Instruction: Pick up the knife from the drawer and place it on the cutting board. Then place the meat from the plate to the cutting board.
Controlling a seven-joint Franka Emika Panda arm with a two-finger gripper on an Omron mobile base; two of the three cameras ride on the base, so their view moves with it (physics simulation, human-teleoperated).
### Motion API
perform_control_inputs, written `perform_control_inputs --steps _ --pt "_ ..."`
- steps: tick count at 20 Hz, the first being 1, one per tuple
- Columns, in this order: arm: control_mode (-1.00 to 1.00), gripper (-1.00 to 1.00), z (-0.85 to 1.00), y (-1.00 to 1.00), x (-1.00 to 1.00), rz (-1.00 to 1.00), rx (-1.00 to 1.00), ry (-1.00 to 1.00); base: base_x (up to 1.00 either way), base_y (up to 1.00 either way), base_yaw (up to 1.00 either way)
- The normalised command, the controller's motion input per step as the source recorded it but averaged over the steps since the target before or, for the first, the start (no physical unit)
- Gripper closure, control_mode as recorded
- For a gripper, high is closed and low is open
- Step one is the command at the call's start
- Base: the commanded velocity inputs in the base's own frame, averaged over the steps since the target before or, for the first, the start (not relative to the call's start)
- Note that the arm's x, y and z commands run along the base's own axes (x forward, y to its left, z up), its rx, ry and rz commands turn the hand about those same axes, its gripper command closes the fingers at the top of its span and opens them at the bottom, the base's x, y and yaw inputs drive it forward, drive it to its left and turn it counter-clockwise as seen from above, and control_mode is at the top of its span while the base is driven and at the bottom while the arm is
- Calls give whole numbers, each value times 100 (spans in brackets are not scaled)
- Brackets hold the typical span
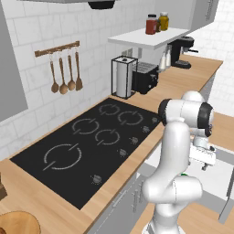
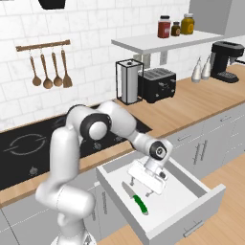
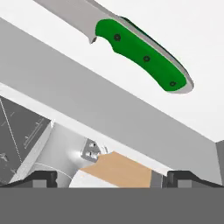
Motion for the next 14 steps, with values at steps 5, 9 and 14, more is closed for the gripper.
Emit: perform_control_inputs --steps 5,9,14 --pt "-100 -100 -43 -5 30 0 13 9 0 0 0" --pt "-100 -100 -24 -5 23 1 6 9 0 0 0" --pt "-100 -100 -18 0 3 0 1 6 0 0 0"
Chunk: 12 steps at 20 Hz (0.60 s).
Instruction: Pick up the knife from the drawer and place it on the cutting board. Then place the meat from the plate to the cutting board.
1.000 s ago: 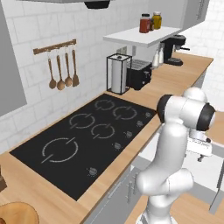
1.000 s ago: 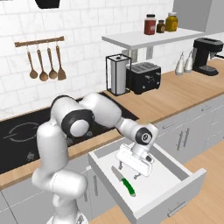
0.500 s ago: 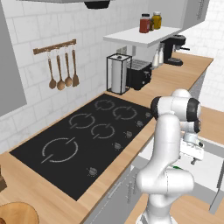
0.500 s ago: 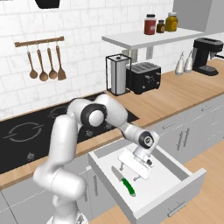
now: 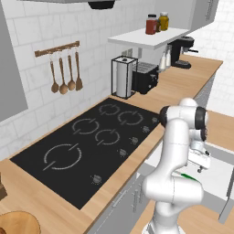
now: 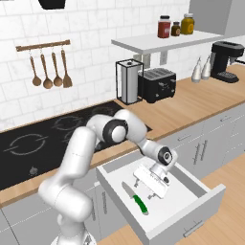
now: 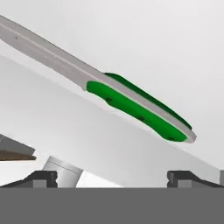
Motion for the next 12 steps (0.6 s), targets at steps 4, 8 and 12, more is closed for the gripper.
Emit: perform_control_inputs --steps 4,8,12 --pt "-100 -100 -33 0 0 0 0 3 0 0 0" --pt "-100 -100 -23 0 0 0 0 3 0 0 0" --pt "-100 -100 -19 0 0 0 0 10 0 0 0"
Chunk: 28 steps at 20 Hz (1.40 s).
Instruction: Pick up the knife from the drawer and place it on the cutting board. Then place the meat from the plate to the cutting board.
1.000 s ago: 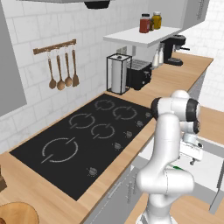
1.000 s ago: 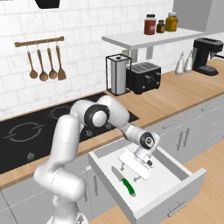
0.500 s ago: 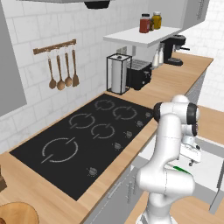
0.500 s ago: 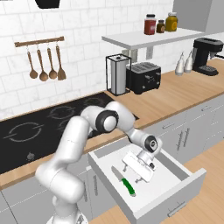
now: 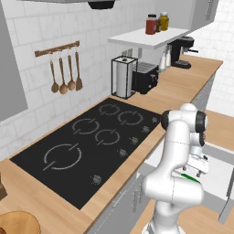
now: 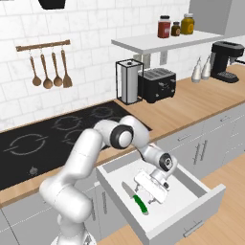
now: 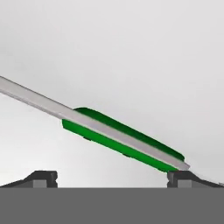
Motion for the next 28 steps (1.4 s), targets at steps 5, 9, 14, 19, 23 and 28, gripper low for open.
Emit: perform_control_inputs --steps 5,9,14,19,23,28 --pt "-100 -100 -24 0 0 -1 0 1 0 0 0" --pt "-100 -100 -1 9 0 -18 0 0 0 0 0" --pt "-100 -100 0 26 0 -29 -4 1 0 0 0" --pt "-100 -100 -3 2 0 -22 -3 12 0 0 0" --pt "-100 -100 -7 -3 0 -13 0 8 0 0 0" --pt "-100 -100 17 2 0 -3 0 7 0 0 0"
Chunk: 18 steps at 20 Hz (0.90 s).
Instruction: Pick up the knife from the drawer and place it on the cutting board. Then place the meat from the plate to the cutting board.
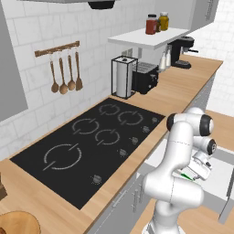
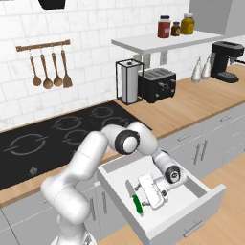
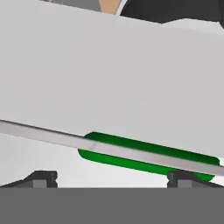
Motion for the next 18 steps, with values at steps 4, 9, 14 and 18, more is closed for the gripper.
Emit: perform_control_inputs --steps 4,9,14,18 --pt "-100 -100 4 12 0 0 -5 0 0 0 0" --pt "-100 -100 32 17 8 -5 -2 4 0 0 0" --pt "-100 -100 46 47 5 -6 -2 7 0 0 0" --pt "-100 -100 4 66 20 -11 0 8 0 0 0"
